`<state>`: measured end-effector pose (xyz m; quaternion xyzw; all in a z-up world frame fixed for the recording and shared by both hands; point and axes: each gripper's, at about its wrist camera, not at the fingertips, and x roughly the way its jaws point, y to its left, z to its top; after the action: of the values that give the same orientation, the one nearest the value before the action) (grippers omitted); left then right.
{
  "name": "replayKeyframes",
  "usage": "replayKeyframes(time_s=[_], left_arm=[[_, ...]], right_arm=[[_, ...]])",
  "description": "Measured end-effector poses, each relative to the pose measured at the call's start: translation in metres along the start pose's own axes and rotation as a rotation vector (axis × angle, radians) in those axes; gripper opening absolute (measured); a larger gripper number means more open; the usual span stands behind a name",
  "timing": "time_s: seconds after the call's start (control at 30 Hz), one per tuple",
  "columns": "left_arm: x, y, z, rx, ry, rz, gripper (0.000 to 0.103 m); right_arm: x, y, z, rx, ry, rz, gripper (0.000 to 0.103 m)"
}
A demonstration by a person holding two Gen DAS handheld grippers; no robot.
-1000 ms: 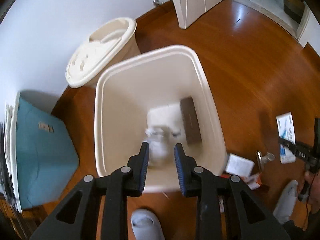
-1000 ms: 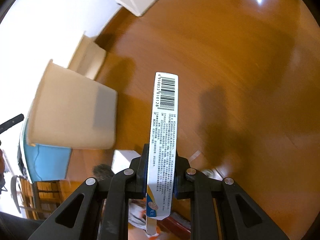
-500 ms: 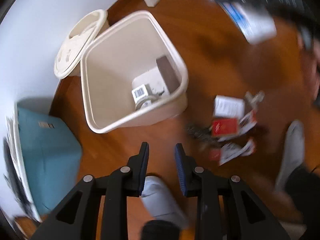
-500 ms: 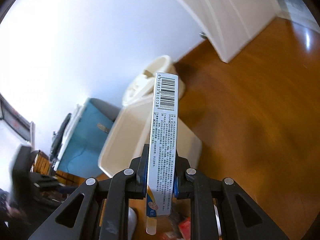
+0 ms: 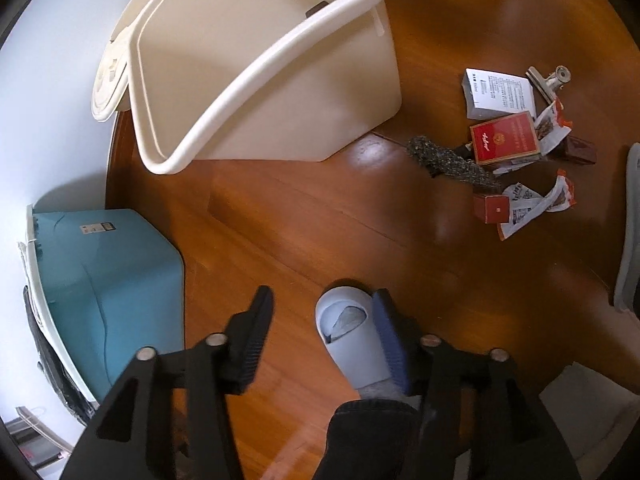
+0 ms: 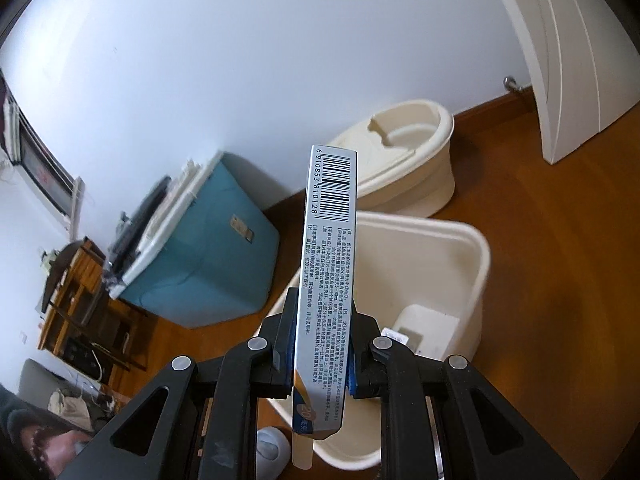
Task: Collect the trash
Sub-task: 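Lower the medicine box into the beige bin and open the right tool, then grasp the white printed carton with the right tool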
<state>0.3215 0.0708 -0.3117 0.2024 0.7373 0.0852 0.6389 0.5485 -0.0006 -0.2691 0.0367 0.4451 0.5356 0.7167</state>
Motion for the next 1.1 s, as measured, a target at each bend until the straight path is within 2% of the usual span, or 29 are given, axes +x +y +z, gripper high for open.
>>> replayKeyframes(time_s=[0.23,0.27,0.3,0.33,0.37,0.4,0.53,0.63,0.67,0.7,0.8,0.87,0.97,1.1], left_arm=[[0.006,-0.004,-0.001,0.003,0.021,-0.014,0.054],[0.006,-0.005,0.0,0.004,0.024,-0.016,0.054],[0.007,-0.006,0.0,0.006,0.026,-0.018,0.054],[0.008,-0.008,0.001,0.009,0.028,-0.02,0.054],[0.008,-0.009,0.002,0.011,0.03,-0.024,0.054],[0.008,-0.01,0.002,0.014,0.031,-0.027,0.054],[0.006,-0.019,0.006,0.046,0.033,-0.042,0.054],[0.009,-0.026,0.008,0.062,0.041,-0.075,0.054],[0.012,-0.028,0.008,0.065,0.051,-0.083,0.054],[0.016,-0.031,0.008,0.068,0.065,-0.092,0.054],[0.029,-0.041,0.007,0.08,0.109,-0.103,0.055],[0.034,-0.047,0.008,0.091,0.128,-0.099,0.055],[0.032,-0.052,0.014,0.098,0.124,-0.096,0.055],[0.026,-0.059,0.022,0.105,0.106,-0.101,0.056]], right_arm=[[0.053,-0.003,-0.006,0.005,0.123,-0.049,0.021],[0.06,-0.005,-0.007,0.016,0.151,-0.052,0.027],[0.064,-0.008,-0.01,0.024,0.176,-0.059,0.042],[0.064,-0.01,-0.012,0.026,0.187,-0.067,0.053],[0.061,-0.012,-0.015,0.02,0.184,-0.07,0.071],[0.055,-0.012,-0.017,0.008,0.172,-0.067,0.075],[0.005,-0.02,-0.032,-0.031,0.086,-0.03,0.075],[-0.038,-0.041,-0.073,-0.108,0.043,-0.067,0.08],[-0.042,-0.053,-0.092,-0.139,0.071,-0.108,0.088],[-0.039,-0.069,-0.115,-0.163,0.138,-0.151,0.092],[-0.009,-0.125,-0.177,-0.123,0.408,-0.246,0.092],[0.01,-0.155,-0.208,-0.095,0.526,-0.292,0.092],[0.029,-0.172,-0.236,-0.122,0.578,-0.331,0.092],[0.044,-0.157,-0.243,-0.154,0.556,-0.287,0.092]])
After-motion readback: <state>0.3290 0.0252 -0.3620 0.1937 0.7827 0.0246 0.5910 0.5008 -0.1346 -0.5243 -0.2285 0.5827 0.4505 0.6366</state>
